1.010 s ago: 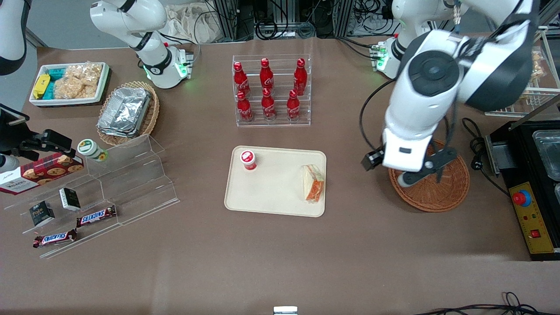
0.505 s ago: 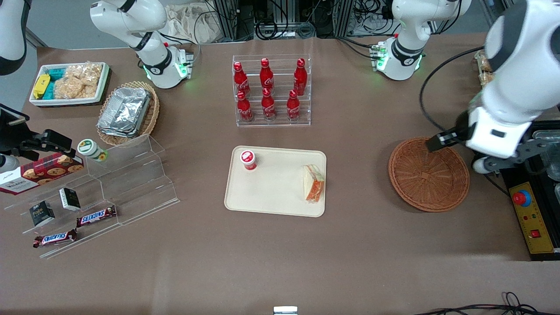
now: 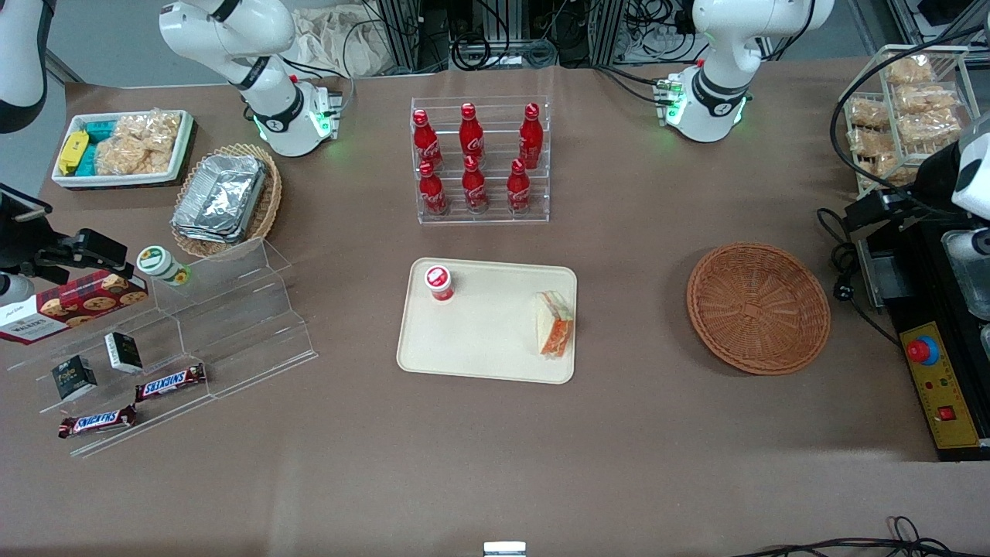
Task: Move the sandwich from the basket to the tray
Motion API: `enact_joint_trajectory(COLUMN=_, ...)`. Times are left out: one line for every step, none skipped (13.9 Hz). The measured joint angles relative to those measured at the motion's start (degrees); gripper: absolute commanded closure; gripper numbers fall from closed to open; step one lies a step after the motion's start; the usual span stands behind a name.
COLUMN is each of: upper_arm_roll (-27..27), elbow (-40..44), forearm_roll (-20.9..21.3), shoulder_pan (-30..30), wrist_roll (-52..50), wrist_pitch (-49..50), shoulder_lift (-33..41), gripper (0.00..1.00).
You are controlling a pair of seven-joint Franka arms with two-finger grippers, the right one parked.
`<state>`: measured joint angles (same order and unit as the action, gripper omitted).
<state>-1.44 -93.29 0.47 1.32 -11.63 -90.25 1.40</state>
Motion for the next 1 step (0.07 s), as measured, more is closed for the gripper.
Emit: enact_joint_trajectory(upper_arm_roll=0.0, elbow=-0.28, forearm_roll=0.04, shoulder_pan=0.05, wrist_roll=0.19, wrist_pitch=0.0, shoulder_lift=0.35, gripper=0.0)
